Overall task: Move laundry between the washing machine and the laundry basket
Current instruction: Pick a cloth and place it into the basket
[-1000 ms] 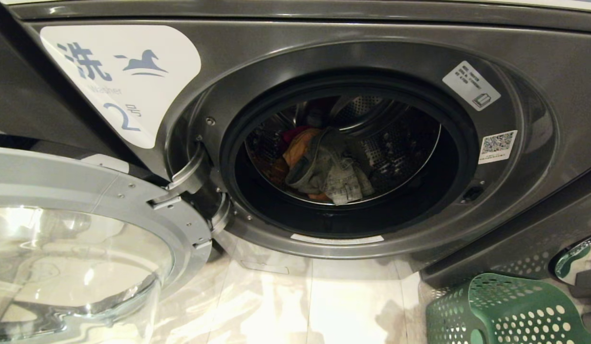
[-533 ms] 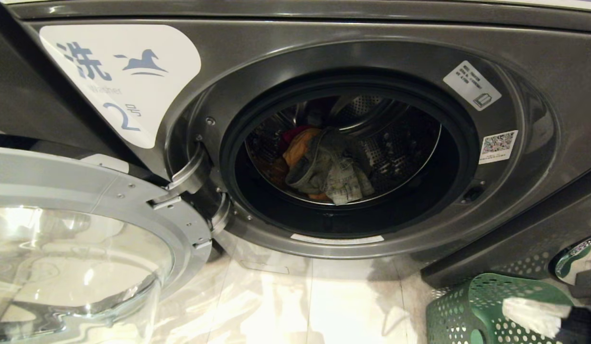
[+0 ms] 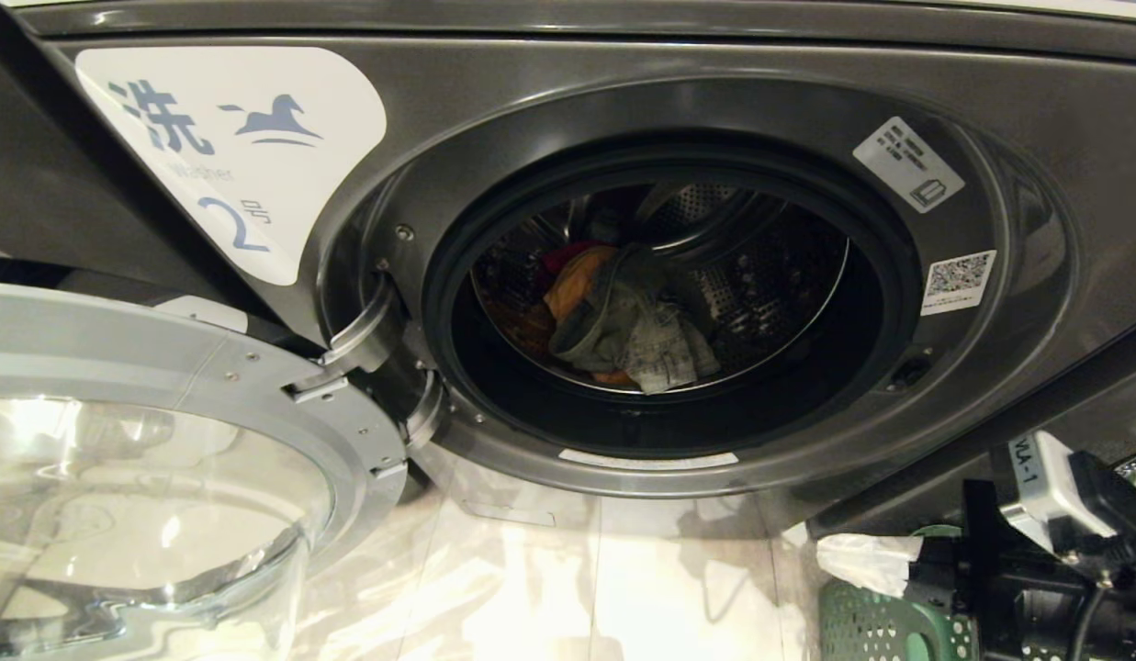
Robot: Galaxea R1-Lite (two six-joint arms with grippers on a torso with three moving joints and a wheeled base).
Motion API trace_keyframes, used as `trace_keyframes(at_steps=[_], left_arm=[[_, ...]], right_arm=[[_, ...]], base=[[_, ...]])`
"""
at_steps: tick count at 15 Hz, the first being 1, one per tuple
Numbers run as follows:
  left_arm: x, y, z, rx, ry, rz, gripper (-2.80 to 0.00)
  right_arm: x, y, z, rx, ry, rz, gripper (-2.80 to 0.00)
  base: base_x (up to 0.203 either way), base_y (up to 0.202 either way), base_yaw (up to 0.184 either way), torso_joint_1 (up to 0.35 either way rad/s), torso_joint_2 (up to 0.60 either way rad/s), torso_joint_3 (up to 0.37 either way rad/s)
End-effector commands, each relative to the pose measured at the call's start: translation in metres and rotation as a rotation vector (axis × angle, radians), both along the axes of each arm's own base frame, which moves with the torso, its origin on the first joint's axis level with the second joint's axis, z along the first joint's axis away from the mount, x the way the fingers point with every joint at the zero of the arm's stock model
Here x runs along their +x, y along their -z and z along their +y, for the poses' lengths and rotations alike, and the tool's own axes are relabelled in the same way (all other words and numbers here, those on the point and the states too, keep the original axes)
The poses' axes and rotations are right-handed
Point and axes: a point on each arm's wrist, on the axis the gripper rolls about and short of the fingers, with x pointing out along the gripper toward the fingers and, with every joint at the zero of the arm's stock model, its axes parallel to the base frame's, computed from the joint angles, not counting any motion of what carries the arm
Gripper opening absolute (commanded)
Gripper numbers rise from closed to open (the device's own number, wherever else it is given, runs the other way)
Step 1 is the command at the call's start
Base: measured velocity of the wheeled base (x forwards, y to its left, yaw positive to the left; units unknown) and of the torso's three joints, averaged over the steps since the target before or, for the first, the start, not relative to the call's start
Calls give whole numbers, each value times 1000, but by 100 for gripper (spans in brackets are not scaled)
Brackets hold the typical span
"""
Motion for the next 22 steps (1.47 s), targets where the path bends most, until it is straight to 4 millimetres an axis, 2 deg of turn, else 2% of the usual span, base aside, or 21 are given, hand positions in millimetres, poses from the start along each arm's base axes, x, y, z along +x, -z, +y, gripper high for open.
trace_keyframes(at_steps=[1,5,9,10,16,18,19,22], left_arm=[[3,11,0,1,0,41,-280],[3,11,0,1,0,41,-280],[3,11,0,1,0,41,-280],[3,11,0,1,0,41,-280],[3,11,0,1,0,41,-280],[3,11,0,1,0,41,-280],[3,11,0,1,0,41,-280],[3,11,0,1,0,41,-280]], right_arm=[[0,4,9,-12,-37,20,-280],[11,13,25,-14,-12,97,-280],[27,-3,75,80,99,52,-280],[29,-1,86,71,121,52,-280],[43,42,140,4,321,-12,-280],[67,52,154,52,434,-39,-280],[84,49,158,103,503,-62,-280],[150,45,146,200,679,-113,-280]], base=[[0,0,0,0,0,0],[0,0,0,0,0,0],[0,0,0,0,0,0],[0,0,0,0,0,0],[0,0,0,0,0,0],[0,0,0,0,0,0],[0,0,0,0,0,0],[0,0,0,0,0,0]])
